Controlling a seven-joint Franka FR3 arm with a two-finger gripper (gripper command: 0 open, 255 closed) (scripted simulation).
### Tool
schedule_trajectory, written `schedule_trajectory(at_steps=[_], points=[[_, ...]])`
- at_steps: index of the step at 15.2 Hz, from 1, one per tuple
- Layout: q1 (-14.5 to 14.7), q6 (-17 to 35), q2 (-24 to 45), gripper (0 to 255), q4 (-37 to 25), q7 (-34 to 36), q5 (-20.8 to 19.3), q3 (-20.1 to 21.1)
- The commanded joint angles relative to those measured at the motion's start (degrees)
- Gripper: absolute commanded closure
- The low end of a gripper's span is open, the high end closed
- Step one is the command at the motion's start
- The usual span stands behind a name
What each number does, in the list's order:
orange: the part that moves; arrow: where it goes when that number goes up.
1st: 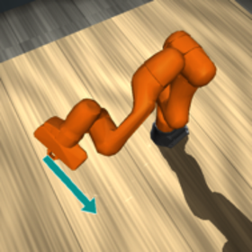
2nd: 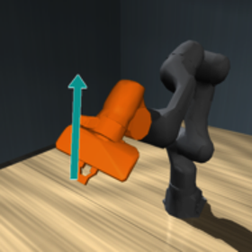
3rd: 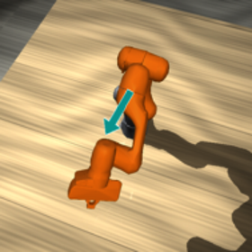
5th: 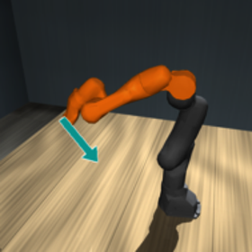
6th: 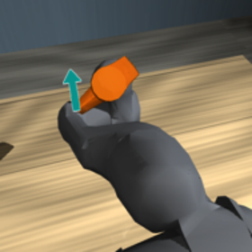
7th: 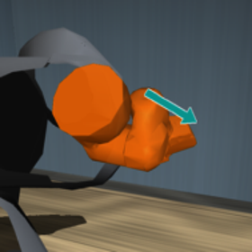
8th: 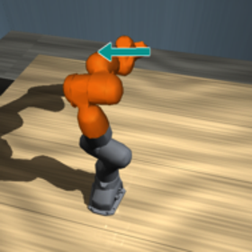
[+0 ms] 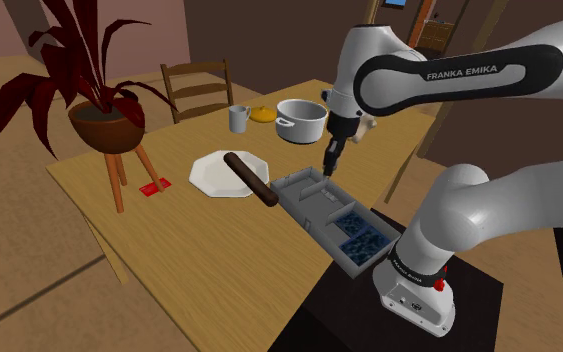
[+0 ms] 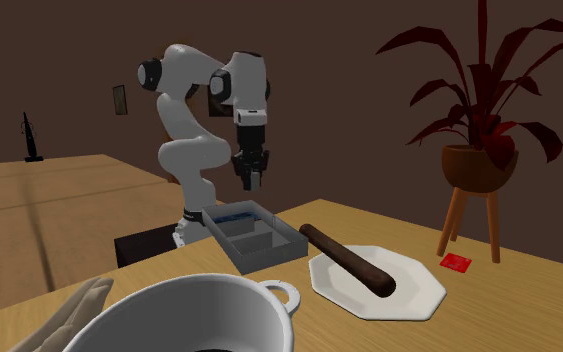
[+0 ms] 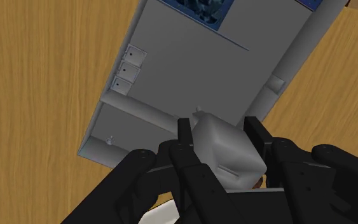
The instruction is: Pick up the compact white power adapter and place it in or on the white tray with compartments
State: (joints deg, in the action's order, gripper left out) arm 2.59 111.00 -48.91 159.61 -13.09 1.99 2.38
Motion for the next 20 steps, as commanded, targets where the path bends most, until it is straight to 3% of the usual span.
schedule_trajectory(at_steps=[1, 14, 20], points=[[-0.41, 0.9, -0.15, 255, 1.08, -0.71, -0.45, -0.59], [-0.3, 13.81, 4.88, 255, 8.96, -0.76, -0.15, -0.31], [-0.28, 13.81, 4.88, 255, 8.96, -0.75, -0.16, -0.32]])
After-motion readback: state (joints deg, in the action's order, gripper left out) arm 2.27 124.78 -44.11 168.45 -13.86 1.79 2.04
